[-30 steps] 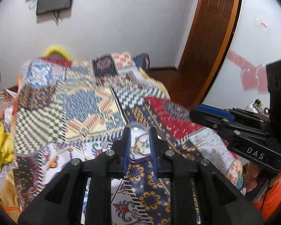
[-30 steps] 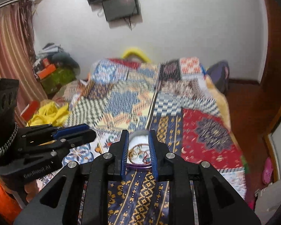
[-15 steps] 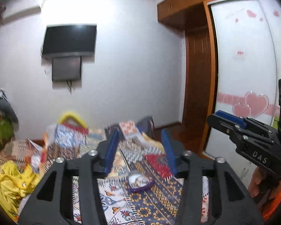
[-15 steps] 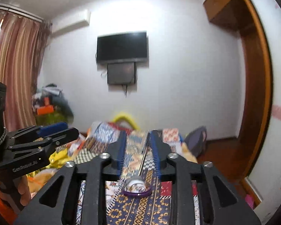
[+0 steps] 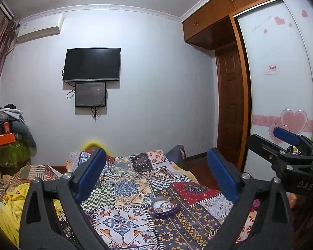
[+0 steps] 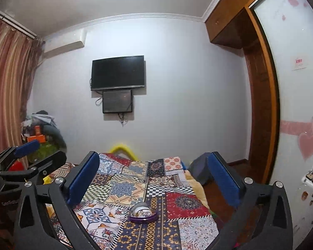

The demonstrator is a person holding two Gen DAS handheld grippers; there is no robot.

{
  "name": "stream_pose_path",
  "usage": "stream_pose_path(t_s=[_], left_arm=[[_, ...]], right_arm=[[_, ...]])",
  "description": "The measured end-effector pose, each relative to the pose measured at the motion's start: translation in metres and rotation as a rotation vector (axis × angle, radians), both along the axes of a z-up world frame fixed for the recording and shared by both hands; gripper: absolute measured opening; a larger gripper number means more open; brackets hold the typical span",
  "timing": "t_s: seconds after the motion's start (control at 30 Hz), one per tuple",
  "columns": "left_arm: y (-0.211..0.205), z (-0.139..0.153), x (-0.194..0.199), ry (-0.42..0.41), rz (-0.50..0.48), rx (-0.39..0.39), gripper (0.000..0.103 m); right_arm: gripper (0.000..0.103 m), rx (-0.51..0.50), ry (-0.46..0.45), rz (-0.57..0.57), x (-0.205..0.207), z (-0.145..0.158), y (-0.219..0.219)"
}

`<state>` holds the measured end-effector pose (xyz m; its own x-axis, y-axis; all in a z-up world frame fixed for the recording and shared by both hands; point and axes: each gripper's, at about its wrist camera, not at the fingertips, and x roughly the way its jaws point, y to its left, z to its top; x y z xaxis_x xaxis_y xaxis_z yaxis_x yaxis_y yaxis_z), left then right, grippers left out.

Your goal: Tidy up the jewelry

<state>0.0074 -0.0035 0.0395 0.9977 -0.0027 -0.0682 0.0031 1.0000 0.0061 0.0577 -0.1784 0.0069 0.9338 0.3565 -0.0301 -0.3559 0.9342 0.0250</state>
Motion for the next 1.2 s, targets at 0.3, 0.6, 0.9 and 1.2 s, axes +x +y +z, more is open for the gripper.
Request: stream_pose_path(t_s=[0.3,0.6,0.9,1.2], left_arm=[[0.000,-0.005,-0.006,0.015,0.001,-0.011,0.098],[0.004,-0.009,-0.004,0.024,0.004,-0.022,0.099],[0.005,-0.012,-0.003,0.030,0.004,-0.029,0.100],[0.008,-0.013,-0.001,0.039,0.002,-0.039,0.101]], right_arm=[[0.103,-0.012,0.013,-0.004,-0.007,-0.003,-0.001],[0.103,-0.014,0.020,0.001,-0.012,-0.005,-0.006],[0.103,-0.017,0.024,-0.002,-0.012,-0.004,-0.005],[0.103,-0.020,0.023,-0.006,-0.015,-0.003,-0.005]])
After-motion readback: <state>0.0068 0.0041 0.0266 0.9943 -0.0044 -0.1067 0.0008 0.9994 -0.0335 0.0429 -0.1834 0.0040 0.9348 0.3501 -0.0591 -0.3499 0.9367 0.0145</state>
